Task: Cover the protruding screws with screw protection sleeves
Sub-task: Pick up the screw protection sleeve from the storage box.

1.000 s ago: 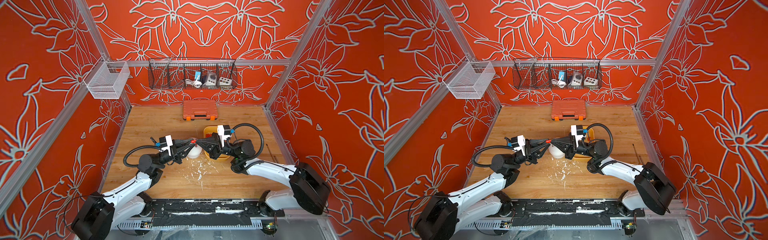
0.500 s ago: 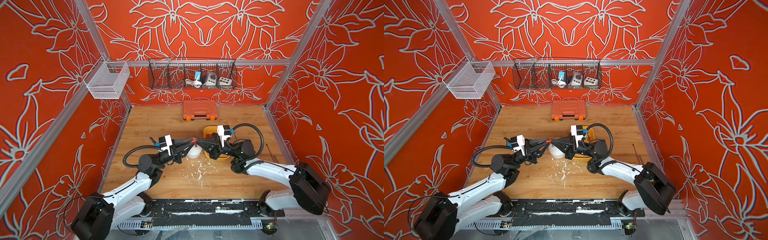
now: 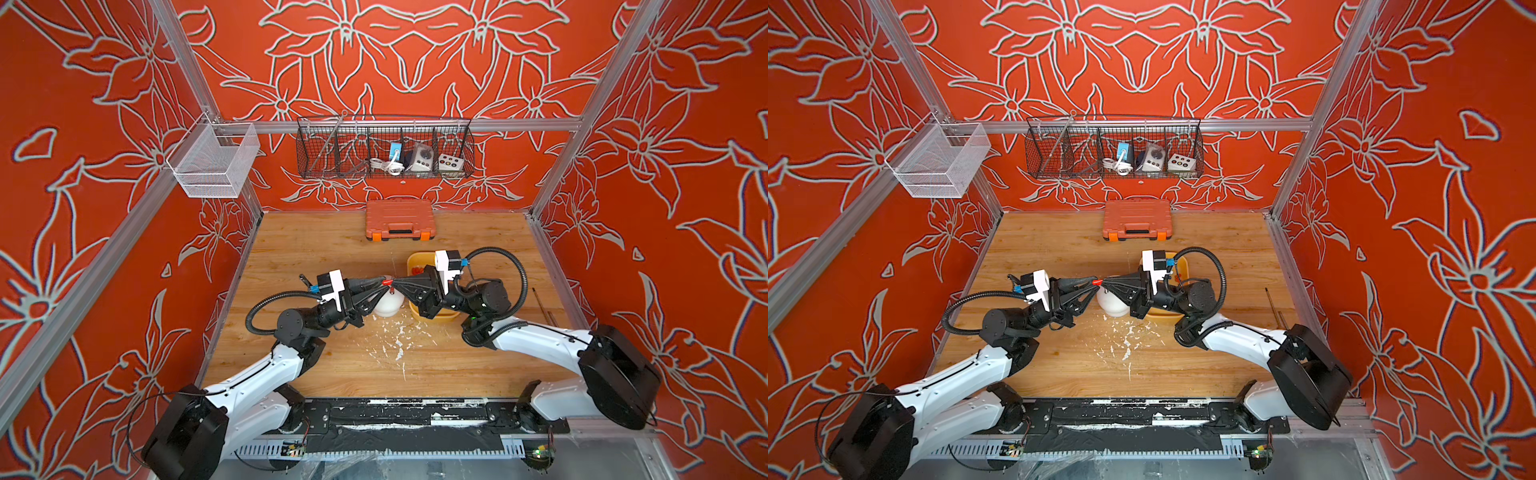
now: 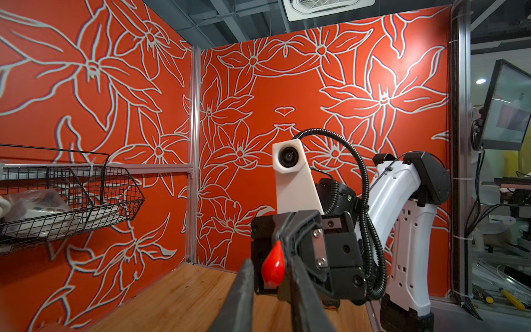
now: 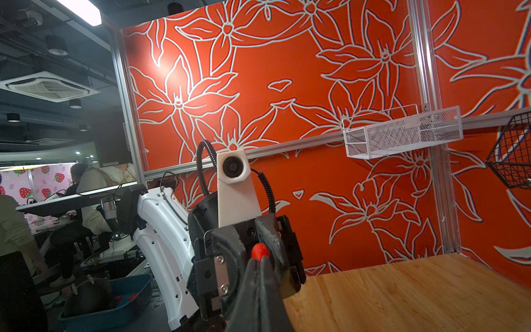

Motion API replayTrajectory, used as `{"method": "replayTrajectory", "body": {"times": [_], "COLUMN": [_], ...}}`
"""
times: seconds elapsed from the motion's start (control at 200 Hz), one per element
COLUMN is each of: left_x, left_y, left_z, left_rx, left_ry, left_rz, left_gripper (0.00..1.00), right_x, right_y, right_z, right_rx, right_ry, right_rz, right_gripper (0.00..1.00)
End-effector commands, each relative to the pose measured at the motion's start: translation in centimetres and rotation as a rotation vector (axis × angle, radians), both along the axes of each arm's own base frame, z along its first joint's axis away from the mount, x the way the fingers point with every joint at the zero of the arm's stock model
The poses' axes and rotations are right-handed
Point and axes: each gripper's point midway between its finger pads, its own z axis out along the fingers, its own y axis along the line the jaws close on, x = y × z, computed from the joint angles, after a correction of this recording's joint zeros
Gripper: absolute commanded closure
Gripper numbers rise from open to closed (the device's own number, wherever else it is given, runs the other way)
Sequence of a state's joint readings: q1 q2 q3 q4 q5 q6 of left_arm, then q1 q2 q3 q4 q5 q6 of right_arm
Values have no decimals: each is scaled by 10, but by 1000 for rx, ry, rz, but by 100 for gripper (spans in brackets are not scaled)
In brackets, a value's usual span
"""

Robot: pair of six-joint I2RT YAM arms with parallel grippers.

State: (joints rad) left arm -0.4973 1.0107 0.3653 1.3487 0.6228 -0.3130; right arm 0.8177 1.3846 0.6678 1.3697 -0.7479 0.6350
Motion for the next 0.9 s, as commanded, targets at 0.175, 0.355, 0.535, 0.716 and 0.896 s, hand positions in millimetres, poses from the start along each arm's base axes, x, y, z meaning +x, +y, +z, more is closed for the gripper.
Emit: {"method": "replayTrajectory", "body": {"times": [0.175, 0.355, 0.535, 0.716, 0.896], "left_x": [-7, -14, -15, -16, -12], "left_y": [5, 9, 8, 7, 7], "left_z": [11, 18, 19, 19, 18], "left_rx": [-27, -42, -39, -36, -22], "left_ry": [-49, -77, -78, -79, -22], "left_rz": [1, 7, -3, -13, -13], "left_gripper": [83, 85, 94, 100, 100], "right_x": [-6, -6, -7, -7, -8], "right_y": [-6, -7, -7, -7, -11], "right_z": [10, 9, 9, 10, 12], "right_rx": [38, 39, 40, 41, 43], "right_ry": [-31, -31, -33, -32, -72], "right_rz": [-4, -10, -9, -7, -23], "right_gripper": [100, 100, 100, 100, 83]}}
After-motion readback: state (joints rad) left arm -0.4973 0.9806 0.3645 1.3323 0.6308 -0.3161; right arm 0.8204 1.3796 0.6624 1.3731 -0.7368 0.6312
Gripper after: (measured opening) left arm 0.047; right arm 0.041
